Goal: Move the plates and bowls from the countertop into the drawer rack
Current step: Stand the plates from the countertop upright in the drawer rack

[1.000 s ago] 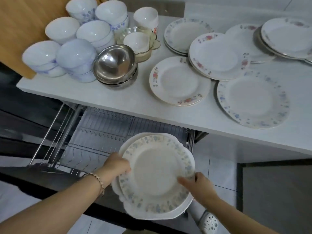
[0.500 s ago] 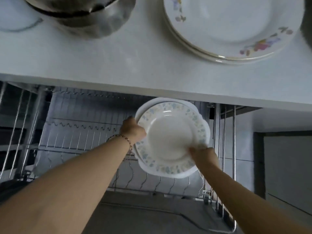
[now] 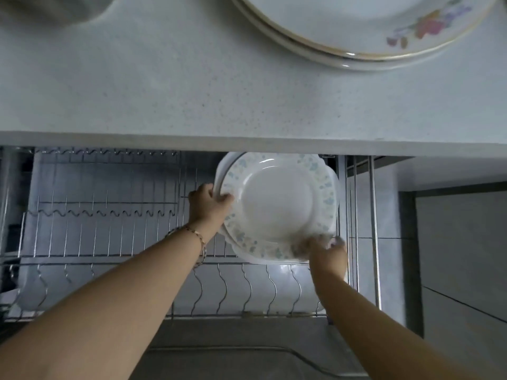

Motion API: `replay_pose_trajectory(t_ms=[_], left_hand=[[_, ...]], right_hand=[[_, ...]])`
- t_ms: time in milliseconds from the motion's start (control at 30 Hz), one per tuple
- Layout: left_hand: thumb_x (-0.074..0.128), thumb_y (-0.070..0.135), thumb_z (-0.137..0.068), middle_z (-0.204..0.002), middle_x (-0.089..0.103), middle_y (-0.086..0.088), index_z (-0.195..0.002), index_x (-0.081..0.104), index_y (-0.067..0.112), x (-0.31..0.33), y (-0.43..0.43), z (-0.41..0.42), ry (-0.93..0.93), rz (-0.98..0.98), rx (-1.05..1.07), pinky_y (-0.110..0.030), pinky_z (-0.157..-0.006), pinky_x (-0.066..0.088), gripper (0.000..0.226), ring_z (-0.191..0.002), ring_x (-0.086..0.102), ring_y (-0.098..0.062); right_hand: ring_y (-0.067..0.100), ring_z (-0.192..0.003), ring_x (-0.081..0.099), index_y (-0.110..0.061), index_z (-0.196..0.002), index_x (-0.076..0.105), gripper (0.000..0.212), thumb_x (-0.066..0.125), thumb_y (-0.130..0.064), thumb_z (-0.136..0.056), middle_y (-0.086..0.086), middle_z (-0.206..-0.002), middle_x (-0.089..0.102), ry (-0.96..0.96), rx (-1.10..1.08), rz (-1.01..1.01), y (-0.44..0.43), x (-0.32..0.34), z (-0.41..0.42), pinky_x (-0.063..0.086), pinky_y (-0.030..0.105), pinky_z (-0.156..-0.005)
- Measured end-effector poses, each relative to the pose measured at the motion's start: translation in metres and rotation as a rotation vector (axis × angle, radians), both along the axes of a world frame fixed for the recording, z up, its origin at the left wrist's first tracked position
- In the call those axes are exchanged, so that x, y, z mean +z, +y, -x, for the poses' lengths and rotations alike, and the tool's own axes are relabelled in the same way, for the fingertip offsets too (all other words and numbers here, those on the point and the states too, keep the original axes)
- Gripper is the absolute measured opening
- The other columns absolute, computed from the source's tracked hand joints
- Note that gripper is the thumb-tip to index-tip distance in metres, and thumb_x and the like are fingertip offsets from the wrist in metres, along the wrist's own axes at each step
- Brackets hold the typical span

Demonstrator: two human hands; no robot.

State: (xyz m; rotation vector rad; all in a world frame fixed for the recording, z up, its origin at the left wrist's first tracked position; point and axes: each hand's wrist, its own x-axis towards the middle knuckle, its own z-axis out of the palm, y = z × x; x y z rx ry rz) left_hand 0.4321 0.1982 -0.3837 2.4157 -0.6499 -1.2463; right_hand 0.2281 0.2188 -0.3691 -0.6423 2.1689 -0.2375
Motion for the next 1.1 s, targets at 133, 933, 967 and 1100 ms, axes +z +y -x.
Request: replay_pose_trajectory(t_ms=[133, 933, 967, 1100], left_hand=[[0.047, 0.033, -0.090, -0.118, 0.059, -0.014, -0.122, 0.053, 0.015, -0.001, 0.018, 0.012, 0.053, -0.061, 0.083, -0.023, -0.050, 0.050, 0.037, -0.090, 0.067, -0.027], [0.053, 0.019, -0.087, -0.132, 0.038, -0.014, -0.129, 0.046, 0.009, 0.074, 0.018, 0.041, -0.036, -0.172, -0.263, -0.033, -0.083, 0.056, 0.043, -0.109, 0.054, -0.029], [0.051, 0.017, -0.089, -0.129, 0.042, -0.013, -0.131, 0.045, 0.008, 0.095, 0.017, 0.051, -0.003, -0.148, -0.330, -0.028, -0.077, 0.055, 0.043, -0.101, 0.056, -0.024], [0.044, 0.013, -0.092, -0.105, 0.066, -0.003, -0.103, 0.065, 0.015, 0.191, -0.001, 0.101, 0.199, 0.037, -0.502, -0.023, -0.069, 0.048, 0.024, -0.084, 0.060, -0.017]], right_hand=[[0.028, -0.070, 0.054, -0.007, -0.098, 0.060, 0.021, 0.047, -0.016, -0.085, 0.010, -0.083, 0.060, -0.093, -0.106, -0.045, 0.004, 0.001, -0.001, 0.046, 0.033, -0.062], [0.020, -0.074, 0.045, 0.007, -0.094, 0.064, 0.023, 0.047, -0.005, -0.085, 0.015, -0.084, 0.052, -0.240, 0.480, -0.269, -0.026, 0.082, 0.031, 0.035, 0.027, -0.071], [0.020, -0.076, 0.047, 0.006, -0.098, 0.065, 0.025, 0.046, -0.003, -0.085, 0.012, -0.083, 0.053, -0.265, 0.516, -0.290, -0.028, 0.096, 0.038, 0.037, 0.028, -0.070], [0.020, -0.079, 0.053, 0.004, -0.113, 0.061, 0.031, 0.049, -0.011, -0.088, 0.019, -0.090, 0.065, -0.255, 0.682, -0.206, -0.052, 0.177, 0.073, 0.040, 0.023, -0.060]])
